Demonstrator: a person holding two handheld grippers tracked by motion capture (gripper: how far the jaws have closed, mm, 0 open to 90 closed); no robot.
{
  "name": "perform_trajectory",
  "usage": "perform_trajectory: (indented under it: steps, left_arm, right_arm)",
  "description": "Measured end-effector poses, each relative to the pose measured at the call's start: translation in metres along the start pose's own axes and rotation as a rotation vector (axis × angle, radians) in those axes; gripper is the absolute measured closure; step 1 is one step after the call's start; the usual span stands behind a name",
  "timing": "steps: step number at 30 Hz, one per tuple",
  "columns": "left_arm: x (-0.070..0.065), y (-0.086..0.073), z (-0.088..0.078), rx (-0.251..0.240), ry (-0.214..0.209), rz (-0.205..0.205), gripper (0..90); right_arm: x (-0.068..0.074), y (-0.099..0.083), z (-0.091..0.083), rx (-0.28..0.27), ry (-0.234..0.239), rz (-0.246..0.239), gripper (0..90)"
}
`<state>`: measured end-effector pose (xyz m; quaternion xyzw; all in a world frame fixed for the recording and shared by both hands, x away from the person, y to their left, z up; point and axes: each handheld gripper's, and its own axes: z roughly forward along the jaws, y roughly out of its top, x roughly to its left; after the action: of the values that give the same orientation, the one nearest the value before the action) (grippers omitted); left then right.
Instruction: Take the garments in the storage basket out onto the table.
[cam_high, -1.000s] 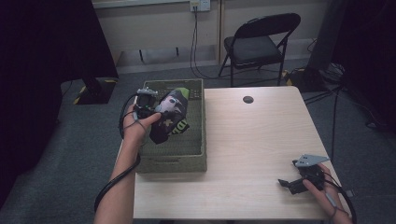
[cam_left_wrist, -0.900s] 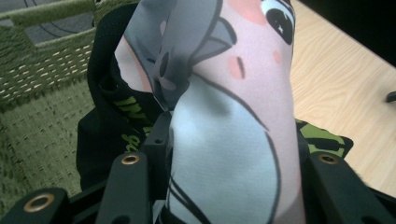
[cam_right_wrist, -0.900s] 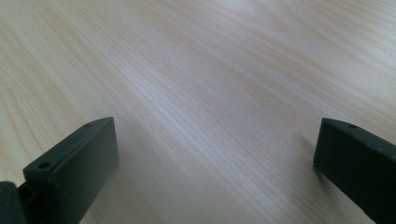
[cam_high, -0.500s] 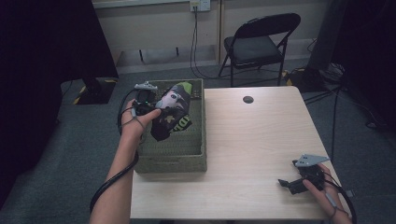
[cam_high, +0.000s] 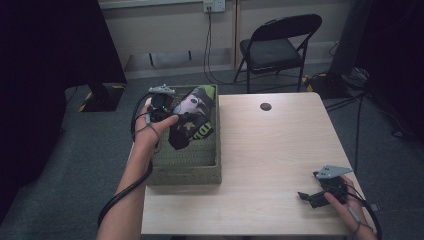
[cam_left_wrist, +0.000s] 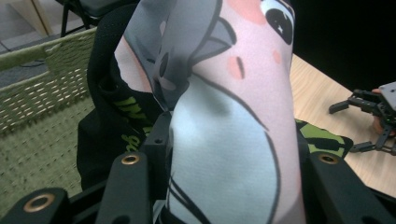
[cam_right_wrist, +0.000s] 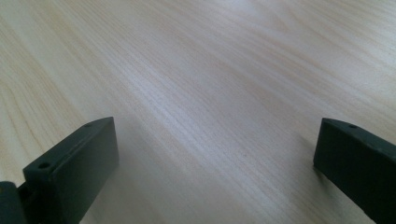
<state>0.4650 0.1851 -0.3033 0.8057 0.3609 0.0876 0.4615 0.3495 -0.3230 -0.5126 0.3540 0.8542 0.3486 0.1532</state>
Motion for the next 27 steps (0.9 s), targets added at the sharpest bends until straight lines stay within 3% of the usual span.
perform_trajectory:
  steps: [11, 27]
  left_arm:
    - [-0.021, 0.009, 0.017, -0.011, -0.065, 0.032, 53.0]
    - [-0.045, 0.019, 0.04, -0.011, -0.127, 0.075, 53.0]
  right_arm:
    - [0.0, 0.0, 0.0, 0.0, 0.0, 0.0, 0.0]
    - [0.0, 0.0, 0.0, 0.0, 0.0, 0.001, 0.0]
